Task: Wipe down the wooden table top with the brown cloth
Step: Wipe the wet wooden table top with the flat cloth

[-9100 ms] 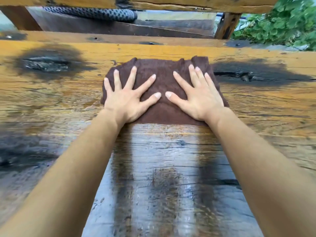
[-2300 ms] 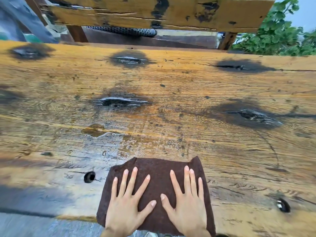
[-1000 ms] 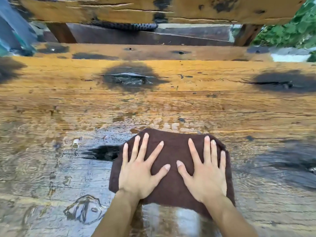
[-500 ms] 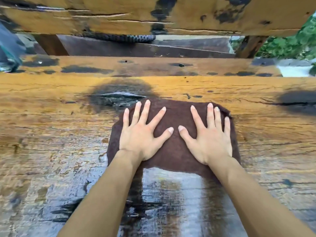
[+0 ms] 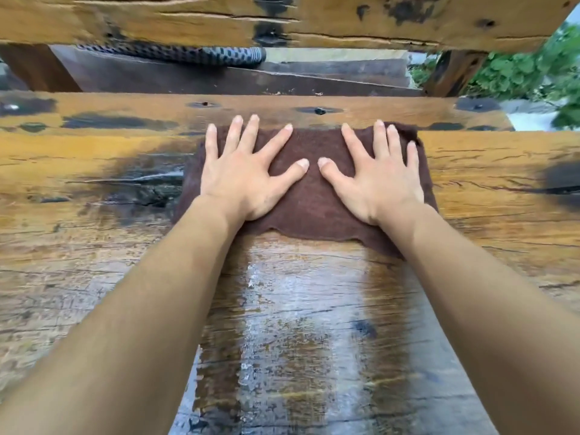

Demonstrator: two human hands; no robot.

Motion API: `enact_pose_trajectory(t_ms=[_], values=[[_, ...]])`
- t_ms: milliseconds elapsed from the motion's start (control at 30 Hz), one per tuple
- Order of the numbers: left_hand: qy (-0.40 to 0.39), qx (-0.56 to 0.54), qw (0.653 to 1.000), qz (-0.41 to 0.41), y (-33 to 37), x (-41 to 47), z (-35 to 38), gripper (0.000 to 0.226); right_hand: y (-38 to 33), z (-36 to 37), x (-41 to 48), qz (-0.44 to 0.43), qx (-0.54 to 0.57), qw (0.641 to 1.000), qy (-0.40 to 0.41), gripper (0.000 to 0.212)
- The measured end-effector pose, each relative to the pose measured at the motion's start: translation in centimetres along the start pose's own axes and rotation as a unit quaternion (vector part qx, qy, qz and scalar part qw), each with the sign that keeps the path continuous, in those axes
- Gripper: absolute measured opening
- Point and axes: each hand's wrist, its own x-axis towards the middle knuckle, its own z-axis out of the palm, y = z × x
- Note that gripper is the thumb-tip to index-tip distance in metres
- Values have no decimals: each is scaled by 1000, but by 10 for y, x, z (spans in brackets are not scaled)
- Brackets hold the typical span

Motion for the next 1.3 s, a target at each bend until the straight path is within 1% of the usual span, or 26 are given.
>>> enact_pose_trajectory(t_ms=[300,633,800,1100,1300], values=[[0,-7,1000,3,1,-8,2,78,0,1,-2,1,6,1000,4,85],[-16,-4,1000,12,11,-71,8,78,9,12,-61,-12,-1,1000,10,84],[-19,-1,1000,5,19,-119,14,77,15,19,-105,-25,4,1000,12,84],[-9,-13,1000,2,37,-232,24,79,23,30,-220,-39,0,999,0,85],[-21,-19,1000,-9,50,-308,30,80,29,38,-293,-50,4,999,0,84]])
